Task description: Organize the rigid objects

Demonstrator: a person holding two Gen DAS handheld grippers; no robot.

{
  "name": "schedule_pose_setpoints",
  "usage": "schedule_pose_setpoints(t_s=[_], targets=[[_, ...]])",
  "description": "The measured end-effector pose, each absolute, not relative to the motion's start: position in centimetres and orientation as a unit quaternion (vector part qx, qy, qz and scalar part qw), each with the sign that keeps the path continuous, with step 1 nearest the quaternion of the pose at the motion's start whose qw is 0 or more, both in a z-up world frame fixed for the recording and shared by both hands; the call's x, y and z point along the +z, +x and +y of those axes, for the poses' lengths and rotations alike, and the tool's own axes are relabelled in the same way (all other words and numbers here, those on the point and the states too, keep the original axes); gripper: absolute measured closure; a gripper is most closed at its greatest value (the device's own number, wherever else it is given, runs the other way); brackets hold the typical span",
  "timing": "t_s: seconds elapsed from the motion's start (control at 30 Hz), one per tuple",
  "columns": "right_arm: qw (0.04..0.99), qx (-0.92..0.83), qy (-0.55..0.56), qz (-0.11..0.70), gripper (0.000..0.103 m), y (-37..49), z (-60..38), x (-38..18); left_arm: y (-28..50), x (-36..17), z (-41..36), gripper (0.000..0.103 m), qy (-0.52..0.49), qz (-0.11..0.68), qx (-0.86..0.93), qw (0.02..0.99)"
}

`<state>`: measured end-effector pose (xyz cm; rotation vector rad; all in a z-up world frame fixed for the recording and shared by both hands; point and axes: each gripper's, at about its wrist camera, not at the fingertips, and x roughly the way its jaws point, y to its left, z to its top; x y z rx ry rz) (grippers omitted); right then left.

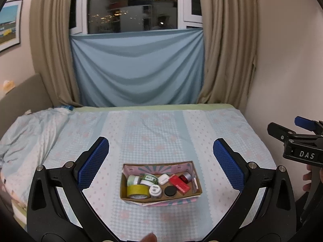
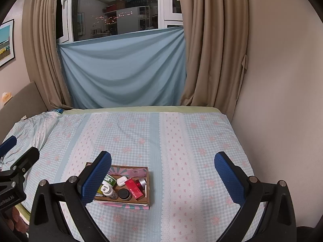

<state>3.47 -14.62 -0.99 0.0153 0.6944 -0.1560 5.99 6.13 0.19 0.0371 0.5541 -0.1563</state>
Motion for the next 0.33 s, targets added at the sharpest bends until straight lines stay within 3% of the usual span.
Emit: schedule_pose_setpoints(t_s=[0.33], targets=[[0.937,-0.076,0.009,0.342,0.001,3.38,-15.09,-0.99,5.75,-0.04,6.75,0.0,0.02,0.265,-0.057,0.962]])
